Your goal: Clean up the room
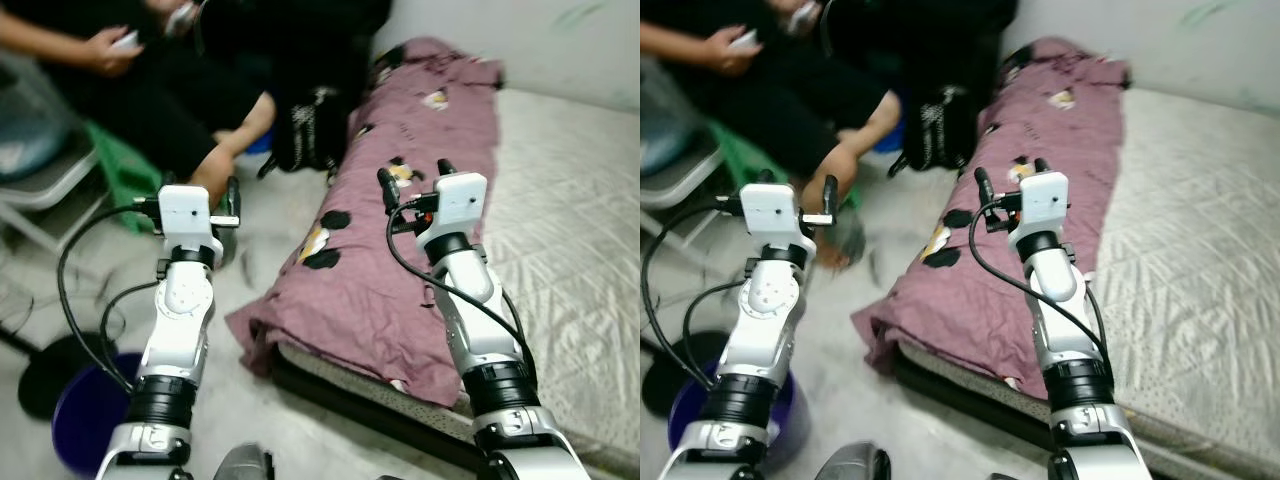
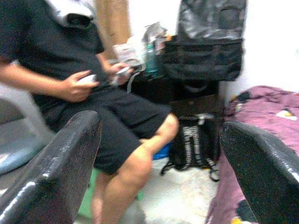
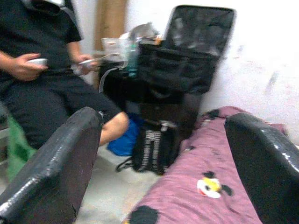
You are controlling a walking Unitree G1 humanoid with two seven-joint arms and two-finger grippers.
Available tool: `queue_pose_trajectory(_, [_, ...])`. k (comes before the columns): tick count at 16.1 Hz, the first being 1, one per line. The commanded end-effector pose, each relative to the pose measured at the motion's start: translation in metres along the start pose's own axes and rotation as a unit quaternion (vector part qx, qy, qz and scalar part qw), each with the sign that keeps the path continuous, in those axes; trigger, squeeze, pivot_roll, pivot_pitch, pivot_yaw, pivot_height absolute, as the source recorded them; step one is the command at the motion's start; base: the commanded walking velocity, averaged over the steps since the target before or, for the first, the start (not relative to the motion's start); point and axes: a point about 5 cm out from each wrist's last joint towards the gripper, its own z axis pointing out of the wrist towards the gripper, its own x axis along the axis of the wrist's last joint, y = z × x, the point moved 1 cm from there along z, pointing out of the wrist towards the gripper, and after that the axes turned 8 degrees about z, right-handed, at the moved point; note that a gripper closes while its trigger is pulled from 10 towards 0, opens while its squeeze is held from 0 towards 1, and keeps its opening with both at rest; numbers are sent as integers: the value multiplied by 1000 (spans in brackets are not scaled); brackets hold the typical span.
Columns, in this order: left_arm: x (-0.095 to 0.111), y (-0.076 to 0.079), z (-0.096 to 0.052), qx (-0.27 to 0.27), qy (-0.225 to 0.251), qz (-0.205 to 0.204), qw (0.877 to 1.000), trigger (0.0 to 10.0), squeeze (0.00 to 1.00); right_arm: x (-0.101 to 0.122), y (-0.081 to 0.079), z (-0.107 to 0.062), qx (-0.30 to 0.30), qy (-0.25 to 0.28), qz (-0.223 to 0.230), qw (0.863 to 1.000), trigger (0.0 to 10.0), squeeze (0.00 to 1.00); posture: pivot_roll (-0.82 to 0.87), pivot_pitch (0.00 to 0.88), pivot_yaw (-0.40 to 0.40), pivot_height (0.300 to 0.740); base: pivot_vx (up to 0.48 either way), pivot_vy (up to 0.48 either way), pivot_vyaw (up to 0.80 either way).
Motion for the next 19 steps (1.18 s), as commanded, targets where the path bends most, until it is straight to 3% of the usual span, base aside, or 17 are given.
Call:
queue_pose_trajectory(1, [0,-7,-1,8,-3,6,1000,10000,0,-3,-11,3,16,-9,17,1000,10000,0,4,0,-46,740,0,0,0])
queue_pose_trajectory(4, [-2,-18,-7,29,-7,13,999,10000,0,-7,-20,8,39,-18,21,999,10000,0,41,0,-75,740,0,0,0])
queue_pose_trajectory(6, [-6,-24,-12,45,-14,14,999,10000,0,-5,-30,12,62,-16,17,998,10000,0,45,0,-87,740,0,0,794])
queue_pose_trajectory(19, [2,-2,-4,2,-7,-13,1000,10000,0,-4,-19,7,43,-9,16,999,10000,0,-1,0,-54,740,0,0,766])
